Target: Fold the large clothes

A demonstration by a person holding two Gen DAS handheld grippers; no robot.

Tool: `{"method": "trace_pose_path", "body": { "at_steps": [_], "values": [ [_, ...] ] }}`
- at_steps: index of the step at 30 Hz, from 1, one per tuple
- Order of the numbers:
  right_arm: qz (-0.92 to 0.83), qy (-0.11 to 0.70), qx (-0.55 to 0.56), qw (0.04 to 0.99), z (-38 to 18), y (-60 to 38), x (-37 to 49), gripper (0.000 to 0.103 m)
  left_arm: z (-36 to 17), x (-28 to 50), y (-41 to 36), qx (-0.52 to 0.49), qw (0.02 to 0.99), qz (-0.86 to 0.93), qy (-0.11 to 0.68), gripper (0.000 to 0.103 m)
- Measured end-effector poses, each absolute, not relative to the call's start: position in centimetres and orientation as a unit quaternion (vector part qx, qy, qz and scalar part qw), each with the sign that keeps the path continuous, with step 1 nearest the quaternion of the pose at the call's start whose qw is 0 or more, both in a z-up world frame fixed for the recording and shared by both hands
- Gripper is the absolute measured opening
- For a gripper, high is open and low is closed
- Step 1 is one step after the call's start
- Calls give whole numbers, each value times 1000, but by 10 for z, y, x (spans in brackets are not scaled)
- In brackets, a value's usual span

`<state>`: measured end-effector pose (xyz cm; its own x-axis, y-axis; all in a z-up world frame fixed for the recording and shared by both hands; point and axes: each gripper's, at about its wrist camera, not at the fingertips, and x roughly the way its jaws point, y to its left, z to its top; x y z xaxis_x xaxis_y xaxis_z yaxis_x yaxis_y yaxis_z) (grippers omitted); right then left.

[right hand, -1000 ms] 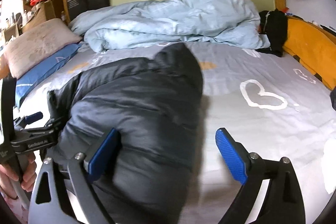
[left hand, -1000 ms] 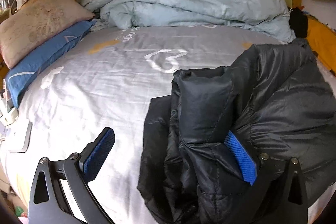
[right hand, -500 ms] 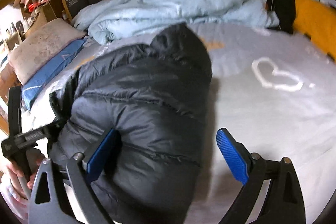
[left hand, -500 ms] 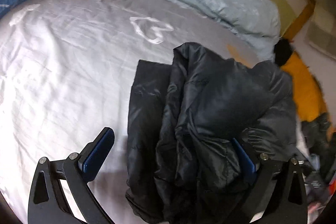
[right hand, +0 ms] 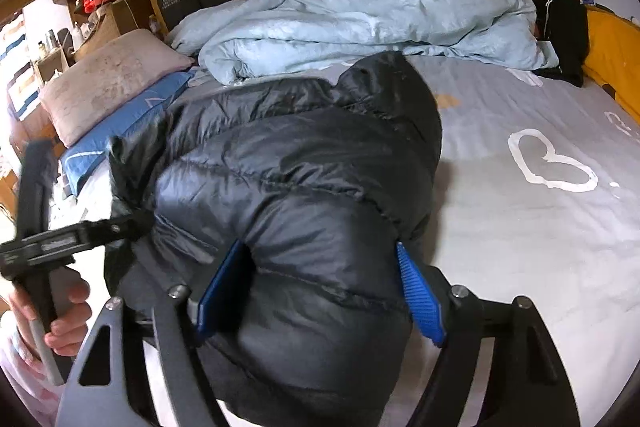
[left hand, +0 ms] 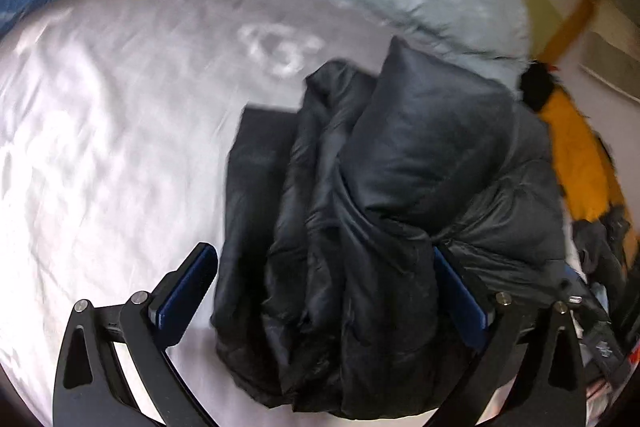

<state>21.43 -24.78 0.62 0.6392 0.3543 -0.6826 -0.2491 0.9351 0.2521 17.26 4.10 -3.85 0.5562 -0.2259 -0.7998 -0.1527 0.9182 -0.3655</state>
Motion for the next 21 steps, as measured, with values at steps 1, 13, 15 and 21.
{"method": "trace_pose_path", "body": {
  "at_steps": [1, 13, 15, 21],
  "values": [
    [161, 391, 72, 903, 6, -252, 215, 87, -39, 172, 42, -200, 861, -9, 468, 103],
    [217, 477, 231, 820, -35, -281, 241, 76, -56, 175, 55, -296, 811, -113, 491, 60],
    [212, 473, 229, 824, -33, -279, 238, 60, -50, 176, 50, -286, 821, -128, 478, 55],
    [206, 429, 179, 861, -9, -268, 221, 45, -28, 173, 45, -275, 833, -172, 449, 43]
  ]
}}
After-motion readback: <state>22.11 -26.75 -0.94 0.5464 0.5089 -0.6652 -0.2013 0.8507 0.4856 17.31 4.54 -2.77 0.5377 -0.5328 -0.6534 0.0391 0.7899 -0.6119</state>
